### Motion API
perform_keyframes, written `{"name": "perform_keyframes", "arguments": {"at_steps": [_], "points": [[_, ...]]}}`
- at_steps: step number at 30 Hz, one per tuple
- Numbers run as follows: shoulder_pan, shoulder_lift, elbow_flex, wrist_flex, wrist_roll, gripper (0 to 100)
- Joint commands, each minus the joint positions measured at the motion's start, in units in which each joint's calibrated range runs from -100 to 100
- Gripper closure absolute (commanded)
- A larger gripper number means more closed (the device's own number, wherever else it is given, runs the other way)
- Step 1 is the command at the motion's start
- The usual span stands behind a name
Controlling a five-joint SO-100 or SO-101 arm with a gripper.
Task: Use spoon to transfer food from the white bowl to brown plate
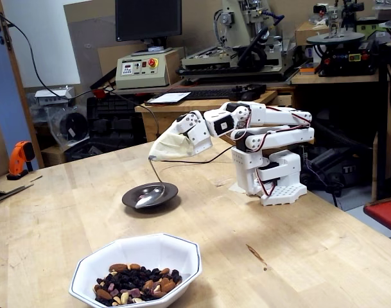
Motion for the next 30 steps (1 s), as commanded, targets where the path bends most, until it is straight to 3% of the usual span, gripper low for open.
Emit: {"name": "perform_keyframes", "arguments": {"at_steps": [1, 11, 30], "points": [[0.5, 0.1, 1.4, -8.6, 0.2, 95], [6.4, 0.0, 11.4, -20.5, 0.0, 95], [7.5, -0.3, 11.4, -13.8, 0.0, 95]]}}
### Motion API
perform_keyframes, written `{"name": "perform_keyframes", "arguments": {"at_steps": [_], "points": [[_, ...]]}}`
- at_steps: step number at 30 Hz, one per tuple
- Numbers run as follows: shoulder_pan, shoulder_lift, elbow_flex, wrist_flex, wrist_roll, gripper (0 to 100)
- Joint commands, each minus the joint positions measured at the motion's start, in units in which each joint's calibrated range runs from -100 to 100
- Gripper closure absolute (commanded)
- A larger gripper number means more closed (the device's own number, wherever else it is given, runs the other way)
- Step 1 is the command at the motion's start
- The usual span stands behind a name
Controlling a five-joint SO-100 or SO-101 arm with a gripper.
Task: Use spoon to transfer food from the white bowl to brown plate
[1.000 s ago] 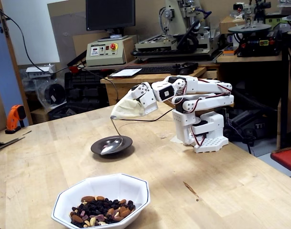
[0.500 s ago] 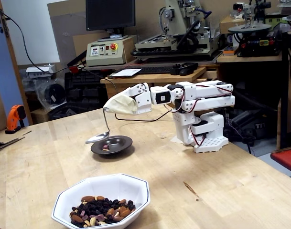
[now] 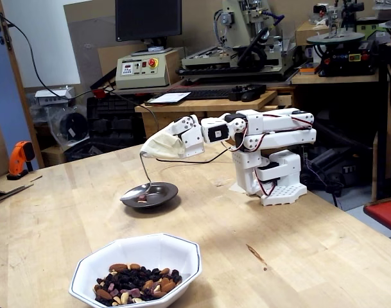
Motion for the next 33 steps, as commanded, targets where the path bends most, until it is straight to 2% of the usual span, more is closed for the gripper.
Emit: {"name": "perform_keyframes", "arguments": {"at_steps": [1, 33], "points": [[0.5, -0.4, 0.3, 0.5, 0.0, 95], [0.5, -0.1, 0.3, 0.6, 0.2, 96]]}}
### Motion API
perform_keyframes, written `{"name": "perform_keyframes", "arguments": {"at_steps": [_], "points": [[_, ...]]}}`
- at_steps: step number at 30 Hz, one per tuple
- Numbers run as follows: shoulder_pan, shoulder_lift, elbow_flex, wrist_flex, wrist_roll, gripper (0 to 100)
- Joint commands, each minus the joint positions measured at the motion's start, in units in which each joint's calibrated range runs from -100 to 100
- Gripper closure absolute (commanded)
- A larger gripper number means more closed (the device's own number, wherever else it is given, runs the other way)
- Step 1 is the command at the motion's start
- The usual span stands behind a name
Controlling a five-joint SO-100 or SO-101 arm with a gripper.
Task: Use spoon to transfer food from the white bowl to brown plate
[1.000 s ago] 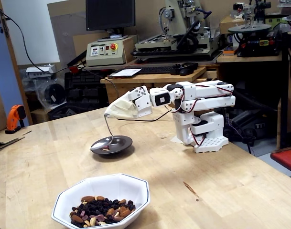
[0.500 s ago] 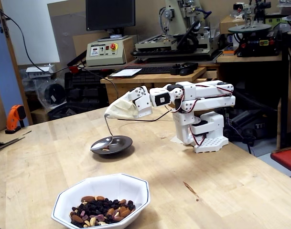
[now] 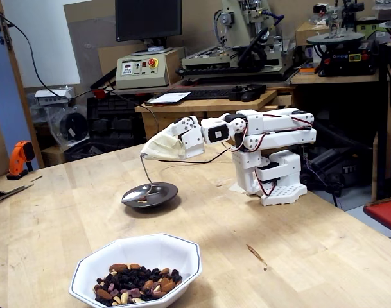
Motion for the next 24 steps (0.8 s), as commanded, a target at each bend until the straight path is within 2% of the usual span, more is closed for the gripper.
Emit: {"name": "perform_keyframes", "arguments": {"at_steps": [1, 24], "points": [[0.5, -0.1, 0.3, -0.1, 0.2, 96], [0.3, -0.1, 0.3, -0.1, 0.2, 96]]}}
